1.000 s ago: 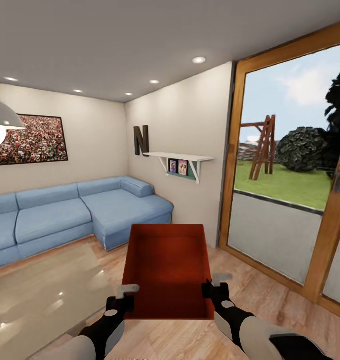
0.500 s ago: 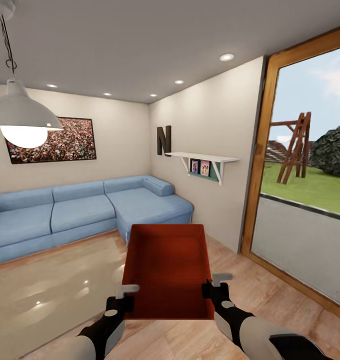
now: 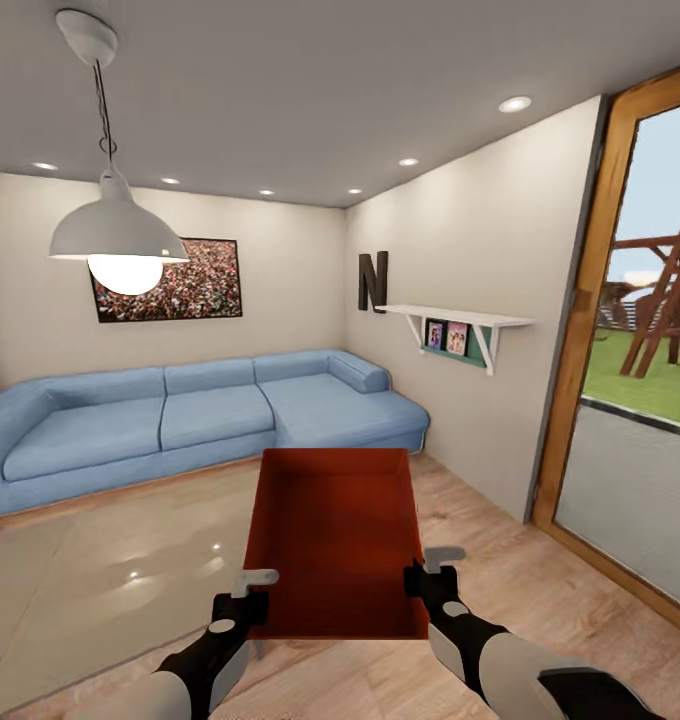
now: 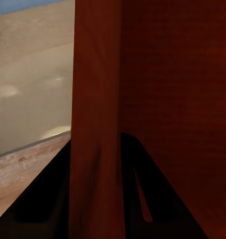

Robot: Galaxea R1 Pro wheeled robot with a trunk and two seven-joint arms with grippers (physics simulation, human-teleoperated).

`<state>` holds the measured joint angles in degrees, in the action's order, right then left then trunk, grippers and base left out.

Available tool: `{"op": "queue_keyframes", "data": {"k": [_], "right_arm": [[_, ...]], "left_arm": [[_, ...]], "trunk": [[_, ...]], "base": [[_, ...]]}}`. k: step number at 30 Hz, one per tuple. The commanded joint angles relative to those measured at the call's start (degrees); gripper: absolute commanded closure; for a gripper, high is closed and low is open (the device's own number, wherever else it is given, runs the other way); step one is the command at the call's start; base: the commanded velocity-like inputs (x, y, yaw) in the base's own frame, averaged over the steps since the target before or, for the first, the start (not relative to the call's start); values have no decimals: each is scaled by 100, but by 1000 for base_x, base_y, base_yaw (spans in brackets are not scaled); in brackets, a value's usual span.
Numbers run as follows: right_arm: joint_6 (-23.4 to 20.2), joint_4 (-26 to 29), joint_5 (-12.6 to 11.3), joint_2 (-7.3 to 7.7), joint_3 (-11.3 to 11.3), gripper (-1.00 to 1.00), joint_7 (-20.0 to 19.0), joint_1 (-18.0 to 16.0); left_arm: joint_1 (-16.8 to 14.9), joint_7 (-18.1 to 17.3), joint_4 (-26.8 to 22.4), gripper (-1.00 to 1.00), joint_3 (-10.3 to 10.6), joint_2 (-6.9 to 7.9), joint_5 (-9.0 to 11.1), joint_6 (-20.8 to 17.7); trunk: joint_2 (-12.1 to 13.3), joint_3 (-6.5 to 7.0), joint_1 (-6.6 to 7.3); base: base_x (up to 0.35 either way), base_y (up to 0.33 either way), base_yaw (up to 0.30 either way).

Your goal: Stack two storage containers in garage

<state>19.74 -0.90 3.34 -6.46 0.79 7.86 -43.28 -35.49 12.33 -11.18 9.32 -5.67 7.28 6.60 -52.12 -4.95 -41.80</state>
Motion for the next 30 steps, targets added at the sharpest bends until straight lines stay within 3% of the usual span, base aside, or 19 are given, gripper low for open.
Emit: {"op": "queue_keyframes", "data": {"k": [1, 30], "right_arm": [[30, -25, -114, 44, -150, 100, 58, -5], [30, -25, -114, 49, -150, 100, 58, -5]], "left_arm": [[-10, 147, -15, 100, -141, 5, -33, 34], [-10, 147, -24, 100, -141, 3, -33, 34]], "trunk": [[-8, -9, -1], [-8, -9, -1]], "base": [[0, 0, 300], [0, 0, 300]]}}
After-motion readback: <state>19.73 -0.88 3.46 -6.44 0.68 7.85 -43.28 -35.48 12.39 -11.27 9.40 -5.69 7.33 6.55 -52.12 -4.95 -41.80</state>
